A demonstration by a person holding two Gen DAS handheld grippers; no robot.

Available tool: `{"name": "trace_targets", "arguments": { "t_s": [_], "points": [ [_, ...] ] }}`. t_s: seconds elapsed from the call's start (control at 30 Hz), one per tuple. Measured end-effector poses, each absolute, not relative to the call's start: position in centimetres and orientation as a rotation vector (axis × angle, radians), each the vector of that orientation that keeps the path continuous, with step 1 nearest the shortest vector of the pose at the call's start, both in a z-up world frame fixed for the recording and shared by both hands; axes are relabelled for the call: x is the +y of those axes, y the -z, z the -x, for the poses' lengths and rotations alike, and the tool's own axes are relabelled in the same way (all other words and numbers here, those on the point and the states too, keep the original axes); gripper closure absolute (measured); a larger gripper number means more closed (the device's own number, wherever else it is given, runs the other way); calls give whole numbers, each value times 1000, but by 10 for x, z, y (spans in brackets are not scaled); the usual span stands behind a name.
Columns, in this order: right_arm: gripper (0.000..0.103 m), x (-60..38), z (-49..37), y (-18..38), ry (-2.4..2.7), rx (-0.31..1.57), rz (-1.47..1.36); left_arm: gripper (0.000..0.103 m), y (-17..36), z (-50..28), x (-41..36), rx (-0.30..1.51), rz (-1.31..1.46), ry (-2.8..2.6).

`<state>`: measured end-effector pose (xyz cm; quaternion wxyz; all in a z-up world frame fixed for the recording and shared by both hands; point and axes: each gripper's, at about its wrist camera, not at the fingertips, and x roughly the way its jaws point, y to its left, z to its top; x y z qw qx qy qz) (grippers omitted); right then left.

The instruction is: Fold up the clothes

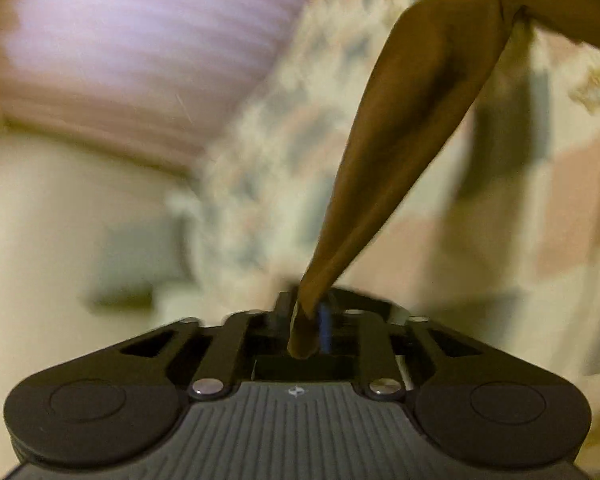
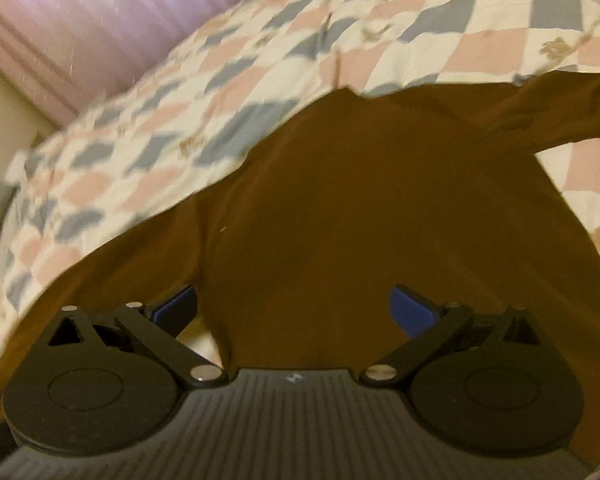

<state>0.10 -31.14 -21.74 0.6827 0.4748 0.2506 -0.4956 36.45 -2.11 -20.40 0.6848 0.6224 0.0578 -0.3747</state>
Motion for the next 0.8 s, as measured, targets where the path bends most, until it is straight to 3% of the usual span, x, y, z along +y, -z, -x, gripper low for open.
{"name": "trace_targets", "arguments": {
  "t_s": [0.07,0.2,0.27,0.4,0.57,0.67,0.73,0.8],
  "points": [
    [1,-302,-8,228,1085,643,-1048,60,243,-371,-19,317,-1316,838],
    [1,-280,-16,256,1059,812,-1039,60,281,-391,-9,707,-1031,824],
    [1,-273,-22,267,1044,847,-1080,45,276,-404,7,886,-772,825],
    [1,-263,-43,281,978,877,-1151,39,279,-439,52,1177,-177,722],
    [1,-256,-83,281,851,914,-1096,39,325,-473,73,1250,159,547],
    [1,-251,-95,279,812,945,-1038,39,343,-492,63,1247,202,591],
    [1,-249,-97,281,810,968,-1020,44,353,-500,47,1260,151,651],
    [1,-251,-94,286,819,985,-1036,74,353,-502,32,1258,81,697]
  ]
}}
